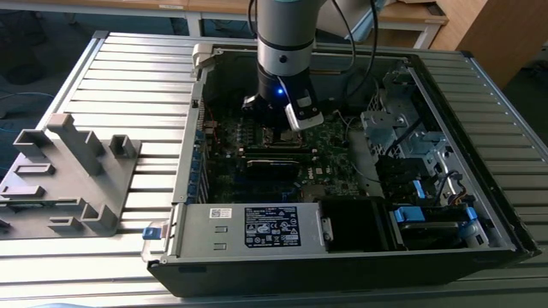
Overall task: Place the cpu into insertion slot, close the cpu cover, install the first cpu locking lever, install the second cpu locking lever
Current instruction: 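Install the second cpu locking lever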
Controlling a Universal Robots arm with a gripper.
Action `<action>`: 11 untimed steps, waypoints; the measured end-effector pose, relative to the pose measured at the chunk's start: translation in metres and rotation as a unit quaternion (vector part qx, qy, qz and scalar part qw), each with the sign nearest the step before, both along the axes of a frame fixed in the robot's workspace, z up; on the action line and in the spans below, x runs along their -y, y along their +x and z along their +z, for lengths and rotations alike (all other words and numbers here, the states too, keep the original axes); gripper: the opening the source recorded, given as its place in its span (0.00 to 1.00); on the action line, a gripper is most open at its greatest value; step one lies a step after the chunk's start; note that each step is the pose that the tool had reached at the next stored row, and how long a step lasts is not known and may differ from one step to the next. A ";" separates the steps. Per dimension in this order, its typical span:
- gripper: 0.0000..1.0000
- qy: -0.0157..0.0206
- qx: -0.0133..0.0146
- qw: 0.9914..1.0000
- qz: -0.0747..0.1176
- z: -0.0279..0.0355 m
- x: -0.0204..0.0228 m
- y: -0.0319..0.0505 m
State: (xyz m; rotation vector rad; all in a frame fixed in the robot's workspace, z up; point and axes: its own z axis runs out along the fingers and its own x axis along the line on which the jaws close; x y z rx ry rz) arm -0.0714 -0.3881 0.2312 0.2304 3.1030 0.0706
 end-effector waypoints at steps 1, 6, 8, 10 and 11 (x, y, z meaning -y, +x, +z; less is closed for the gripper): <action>0.11 0.000 0.000 1.000 0.000 -0.0002 0.0004 -0.0003; 0.11 0.000 0.000 1.000 0.000 -0.0004 0.0005 -0.0006; 0.11 0.000 0.000 1.000 0.000 -0.0005 0.0005 -0.0006; 0.11 0.000 0.000 1.000 0.000 -0.0006 0.0005 -0.0006; 0.11 0.000 0.000 1.000 0.000 -0.0006 0.0005 -0.0006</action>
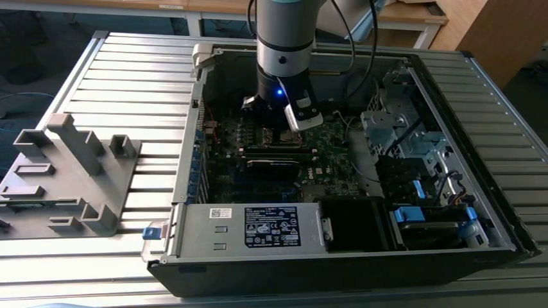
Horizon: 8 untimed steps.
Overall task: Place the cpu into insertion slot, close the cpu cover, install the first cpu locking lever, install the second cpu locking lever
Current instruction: 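Install the second cpu locking lever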
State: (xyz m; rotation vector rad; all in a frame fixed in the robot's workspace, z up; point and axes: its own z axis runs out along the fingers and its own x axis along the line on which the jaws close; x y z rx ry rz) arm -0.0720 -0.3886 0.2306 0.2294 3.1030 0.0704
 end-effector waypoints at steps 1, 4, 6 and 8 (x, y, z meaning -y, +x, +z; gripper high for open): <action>0.11 0.000 0.000 1.000 0.000 0.0000 0.0000 0.0000; 0.11 0.000 0.000 1.000 0.000 -0.0001 0.0000 0.0000; 0.11 0.000 0.000 1.000 0.000 -0.0005 0.0000 -0.0007; 0.11 0.000 0.000 1.000 0.000 -0.0016 0.0000 -0.0020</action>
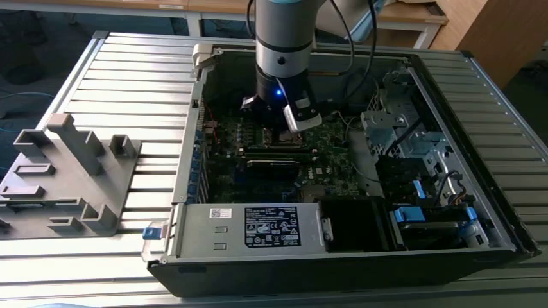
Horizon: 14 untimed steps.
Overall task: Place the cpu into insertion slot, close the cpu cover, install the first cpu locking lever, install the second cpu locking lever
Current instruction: 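Install the second cpu locking lever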
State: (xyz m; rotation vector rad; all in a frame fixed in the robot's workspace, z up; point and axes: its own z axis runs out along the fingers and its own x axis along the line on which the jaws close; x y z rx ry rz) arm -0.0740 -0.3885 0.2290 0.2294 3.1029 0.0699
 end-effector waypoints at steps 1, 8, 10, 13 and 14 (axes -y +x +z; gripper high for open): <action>0.11 0.000 0.000 1.000 0.000 -0.0008 0.0000 -0.0010; 0.11 0.000 0.000 1.000 0.000 -0.0095 0.0001 -0.0047; 0.11 0.000 0.000 1.000 0.000 -0.0119 0.0000 -0.0054; 0.11 0.000 0.000 1.000 0.000 -0.0130 0.0001 -0.0064; 0.11 0.001 0.000 1.000 0.000 -0.0135 0.0001 -0.0069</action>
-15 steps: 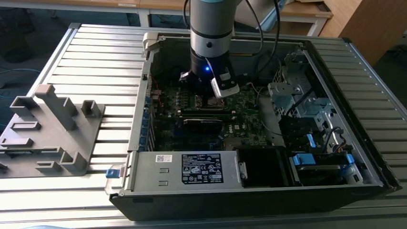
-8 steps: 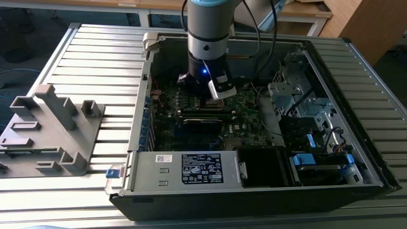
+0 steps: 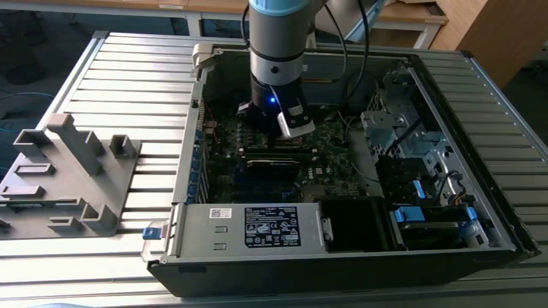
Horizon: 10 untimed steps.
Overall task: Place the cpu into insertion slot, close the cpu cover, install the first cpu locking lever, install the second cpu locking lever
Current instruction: 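Install the second cpu locking lever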
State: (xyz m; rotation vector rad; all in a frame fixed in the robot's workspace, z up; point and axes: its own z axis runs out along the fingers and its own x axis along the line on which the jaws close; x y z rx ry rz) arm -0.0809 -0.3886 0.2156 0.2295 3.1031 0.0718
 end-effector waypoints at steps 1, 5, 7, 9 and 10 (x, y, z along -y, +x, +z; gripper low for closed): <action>0.11 0.001 0.000 1.000 0.000 -0.0005 -0.0001 -0.0008; 0.11 0.003 0.000 1.000 0.000 -0.0016 -0.0001 -0.0037; 0.11 0.003 0.000 1.000 0.001 -0.0016 -0.0001 -0.0037; 0.11 0.003 0.000 1.000 0.001 -0.0017 -0.0001 -0.0038; 0.11 0.003 0.000 1.000 0.001 -0.0017 0.0000 -0.0038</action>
